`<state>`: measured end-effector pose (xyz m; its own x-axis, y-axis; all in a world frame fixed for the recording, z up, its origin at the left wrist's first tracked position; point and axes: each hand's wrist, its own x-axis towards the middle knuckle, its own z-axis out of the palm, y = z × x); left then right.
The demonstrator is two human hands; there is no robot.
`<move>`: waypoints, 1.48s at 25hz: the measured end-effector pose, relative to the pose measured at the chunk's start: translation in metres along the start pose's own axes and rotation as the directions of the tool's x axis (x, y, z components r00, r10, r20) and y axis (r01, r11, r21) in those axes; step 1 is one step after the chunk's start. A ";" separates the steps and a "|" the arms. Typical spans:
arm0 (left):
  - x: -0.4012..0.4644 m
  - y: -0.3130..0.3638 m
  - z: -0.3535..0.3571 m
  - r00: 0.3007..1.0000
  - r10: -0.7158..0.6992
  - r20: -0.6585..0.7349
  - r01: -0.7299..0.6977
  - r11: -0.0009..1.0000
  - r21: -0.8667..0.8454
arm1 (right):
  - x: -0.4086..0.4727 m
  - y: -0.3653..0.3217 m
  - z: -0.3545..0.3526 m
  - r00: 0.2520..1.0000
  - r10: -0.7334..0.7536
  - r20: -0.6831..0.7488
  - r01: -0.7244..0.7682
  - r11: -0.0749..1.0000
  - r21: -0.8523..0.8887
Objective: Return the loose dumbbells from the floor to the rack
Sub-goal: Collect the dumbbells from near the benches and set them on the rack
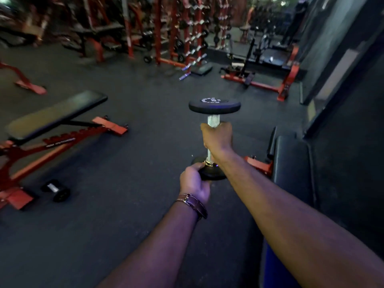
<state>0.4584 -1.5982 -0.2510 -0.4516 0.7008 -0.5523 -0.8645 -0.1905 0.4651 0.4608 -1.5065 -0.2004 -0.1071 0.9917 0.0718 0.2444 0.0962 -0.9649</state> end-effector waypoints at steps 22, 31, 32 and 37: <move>-0.448 0.326 -0.279 0.529 0.656 -0.538 -0.807 0.585 -0.079 | -0.563 -0.315 0.208 0.516 -0.482 0.708 0.128 0.861 0.493; -0.612 0.420 -0.486 0.225 0.634 -0.739 -0.948 0.319 -0.015 | -0.851 -0.358 0.282 0.195 -0.498 0.845 0.023 0.864 0.503; -0.628 0.426 -0.506 0.185 0.619 -0.763 -0.957 0.289 0.002 | -0.878 -0.360 0.288 0.150 -0.497 0.855 0.015 0.866 0.501; -0.696 0.473 -0.595 0.086 0.525 -0.847 -0.974 0.223 0.039 | -1.000 -0.384 0.327 -0.059 -0.560 0.827 -0.007 0.828 0.560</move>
<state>0.2322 -2.5850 -0.0584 -0.6796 -0.6217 -0.3894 0.2557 -0.6983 0.6685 0.1594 -2.5636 0.0154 -0.9271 -0.1828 0.3271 -0.3369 0.0245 -0.9412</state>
